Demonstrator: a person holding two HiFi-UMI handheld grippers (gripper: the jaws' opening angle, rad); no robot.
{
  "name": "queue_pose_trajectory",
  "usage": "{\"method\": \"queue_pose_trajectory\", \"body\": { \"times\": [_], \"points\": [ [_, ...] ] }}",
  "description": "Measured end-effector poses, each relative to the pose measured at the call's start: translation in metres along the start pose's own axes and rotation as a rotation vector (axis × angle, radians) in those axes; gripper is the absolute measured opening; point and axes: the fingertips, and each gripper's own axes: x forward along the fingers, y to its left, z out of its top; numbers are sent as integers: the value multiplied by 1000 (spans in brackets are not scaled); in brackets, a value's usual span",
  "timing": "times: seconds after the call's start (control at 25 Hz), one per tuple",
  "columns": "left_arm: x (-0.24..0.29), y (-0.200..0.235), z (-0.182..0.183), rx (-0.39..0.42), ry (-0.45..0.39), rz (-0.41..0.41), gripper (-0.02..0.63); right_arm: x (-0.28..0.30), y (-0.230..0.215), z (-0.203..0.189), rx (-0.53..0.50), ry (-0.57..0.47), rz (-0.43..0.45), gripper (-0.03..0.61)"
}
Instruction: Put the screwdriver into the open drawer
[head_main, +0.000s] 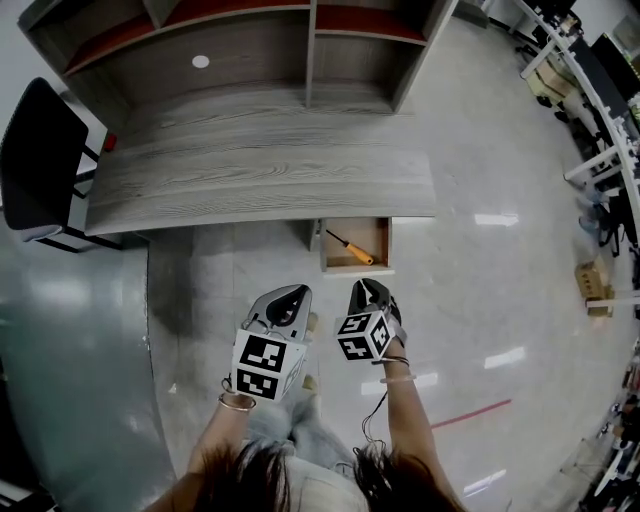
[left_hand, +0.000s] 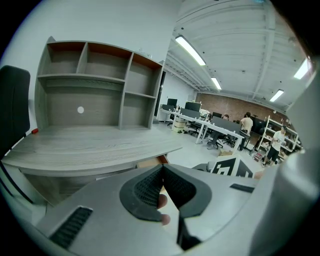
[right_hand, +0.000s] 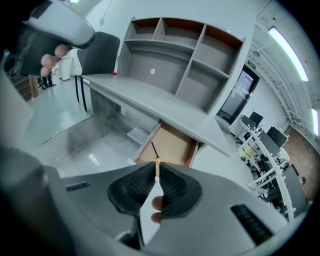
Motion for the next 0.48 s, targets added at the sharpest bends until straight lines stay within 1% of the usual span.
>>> {"method": "queue_pose_trajectory", "body": {
  "times": [0.48],
  "points": [
    [-37, -23, 12, 34, -35, 3, 15, -52, 0, 6, 37, -55, -57, 31]
  ]
}}
